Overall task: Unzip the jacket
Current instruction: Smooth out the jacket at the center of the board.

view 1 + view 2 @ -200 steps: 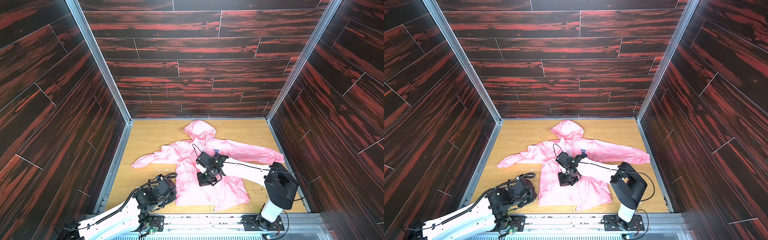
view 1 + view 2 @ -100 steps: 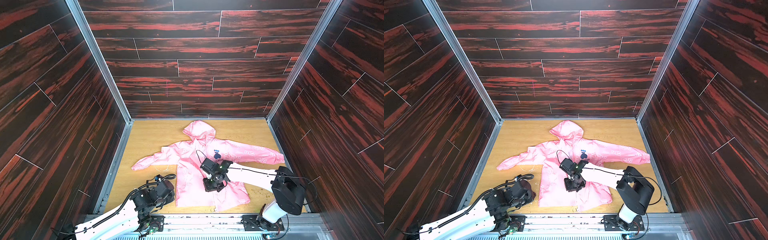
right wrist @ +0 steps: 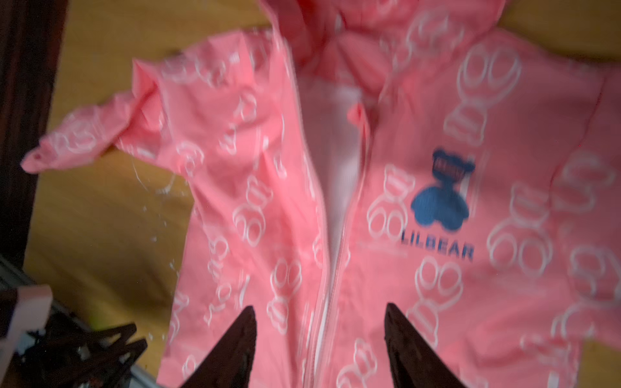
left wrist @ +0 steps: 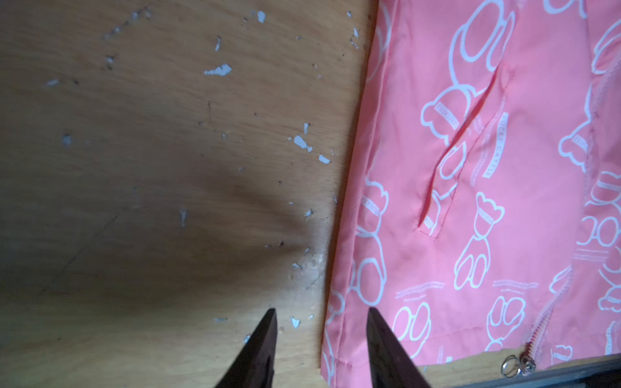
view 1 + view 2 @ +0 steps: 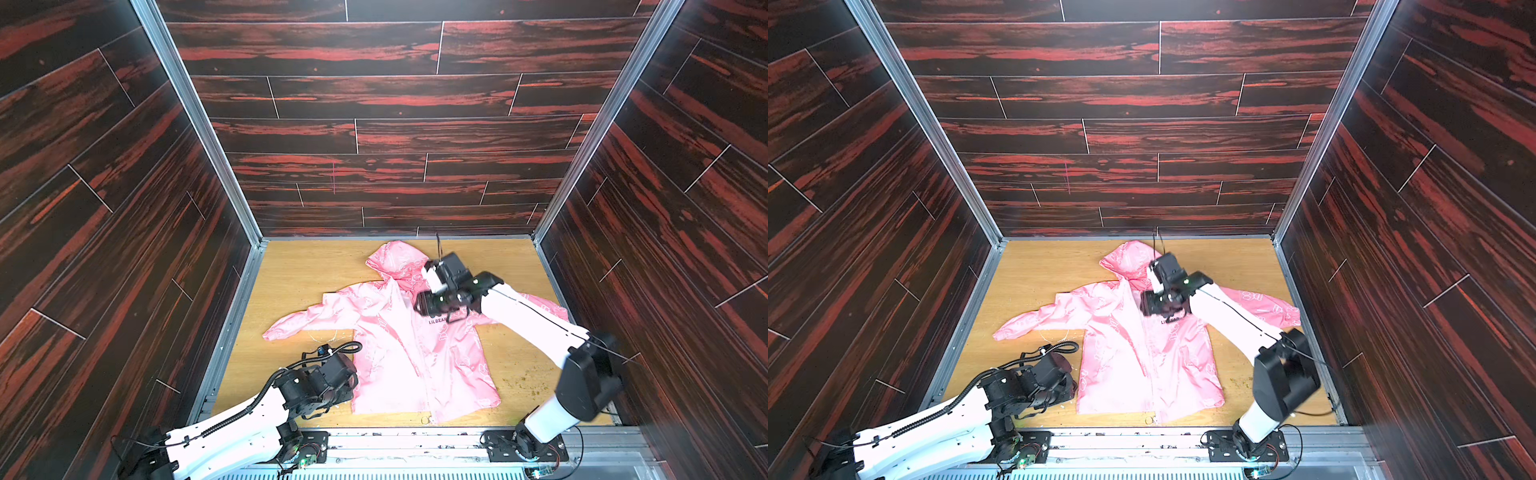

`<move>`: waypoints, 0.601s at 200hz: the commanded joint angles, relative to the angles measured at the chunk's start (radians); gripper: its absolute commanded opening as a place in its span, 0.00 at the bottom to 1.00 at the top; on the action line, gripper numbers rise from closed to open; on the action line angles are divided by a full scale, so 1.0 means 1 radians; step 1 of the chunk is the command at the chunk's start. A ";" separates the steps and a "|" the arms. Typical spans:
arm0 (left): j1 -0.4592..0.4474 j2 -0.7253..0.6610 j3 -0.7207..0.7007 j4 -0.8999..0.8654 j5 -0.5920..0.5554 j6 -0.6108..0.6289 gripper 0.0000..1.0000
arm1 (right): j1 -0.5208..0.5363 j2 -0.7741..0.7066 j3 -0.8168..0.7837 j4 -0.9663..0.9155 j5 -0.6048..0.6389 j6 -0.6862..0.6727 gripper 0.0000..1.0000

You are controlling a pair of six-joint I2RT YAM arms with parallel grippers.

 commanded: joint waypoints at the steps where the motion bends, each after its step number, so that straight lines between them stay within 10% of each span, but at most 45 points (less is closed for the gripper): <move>1: 0.003 0.030 0.029 0.045 -0.005 -0.013 0.44 | -0.025 0.158 0.101 0.070 -0.084 -0.152 0.64; 92: 0.017 0.119 -0.040 0.223 0.070 -0.117 0.46 | -0.051 0.567 0.506 0.096 -0.200 -0.238 0.69; 120: 0.019 0.188 -0.028 0.230 0.105 -0.129 0.41 | -0.055 0.665 0.676 0.028 -0.185 -0.246 0.48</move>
